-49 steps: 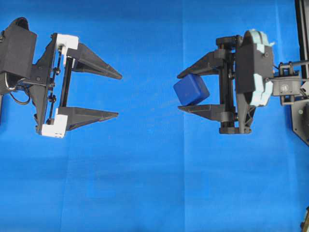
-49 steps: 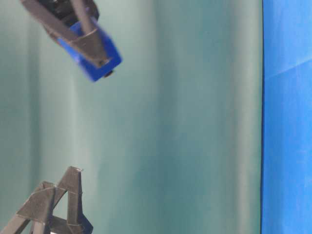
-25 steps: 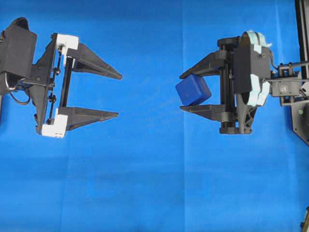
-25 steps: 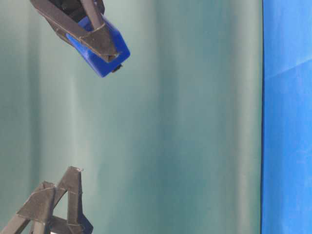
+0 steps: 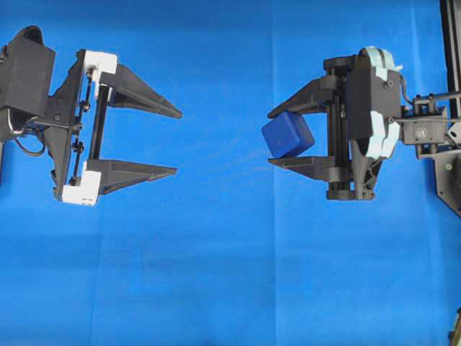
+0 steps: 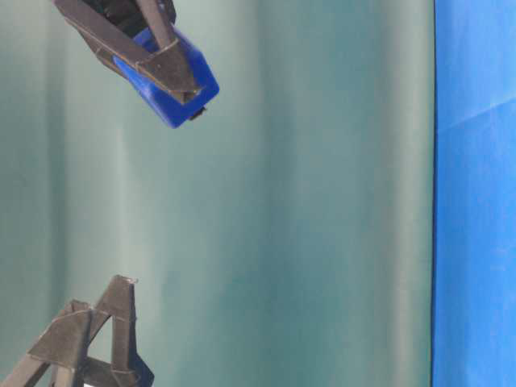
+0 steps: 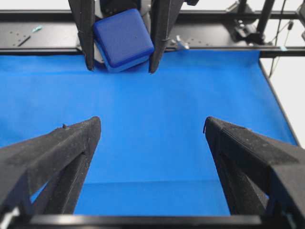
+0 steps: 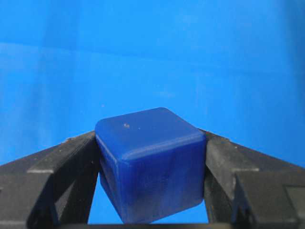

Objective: Handover the blue block to the right arm after grasping it with the left arm, then place it in the designated position.
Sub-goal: 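Rotate the right gripper downward and lower the cube to the table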

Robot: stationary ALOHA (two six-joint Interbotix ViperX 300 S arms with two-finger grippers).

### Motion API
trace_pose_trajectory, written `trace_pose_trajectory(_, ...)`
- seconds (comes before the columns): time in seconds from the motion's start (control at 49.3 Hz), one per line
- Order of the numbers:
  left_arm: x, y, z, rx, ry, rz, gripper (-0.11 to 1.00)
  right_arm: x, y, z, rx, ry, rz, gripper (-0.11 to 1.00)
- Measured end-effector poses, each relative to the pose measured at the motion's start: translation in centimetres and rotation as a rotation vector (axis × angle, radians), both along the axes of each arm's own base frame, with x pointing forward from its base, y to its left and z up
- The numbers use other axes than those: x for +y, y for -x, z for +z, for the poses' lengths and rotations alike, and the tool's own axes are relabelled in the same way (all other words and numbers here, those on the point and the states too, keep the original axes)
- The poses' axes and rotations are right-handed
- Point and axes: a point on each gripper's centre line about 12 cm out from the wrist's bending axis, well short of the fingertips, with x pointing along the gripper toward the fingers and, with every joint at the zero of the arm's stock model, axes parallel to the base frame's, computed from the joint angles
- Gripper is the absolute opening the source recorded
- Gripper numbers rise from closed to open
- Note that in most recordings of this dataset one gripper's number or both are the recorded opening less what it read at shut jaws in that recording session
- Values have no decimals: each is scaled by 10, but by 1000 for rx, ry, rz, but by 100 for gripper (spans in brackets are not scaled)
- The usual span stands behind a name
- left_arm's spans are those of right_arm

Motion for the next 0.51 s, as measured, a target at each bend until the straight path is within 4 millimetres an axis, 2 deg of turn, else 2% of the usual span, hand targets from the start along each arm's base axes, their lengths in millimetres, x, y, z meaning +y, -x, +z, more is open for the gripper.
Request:
trace_pose_trajectory(0.223,0,0,0,0,2,0,93,1,-7,-11,34,2,0,52)
trace_pose_trajectory(0.507,0,0,0,-1,-8,-1,93,7,-35,-47,91,-19,15,52)
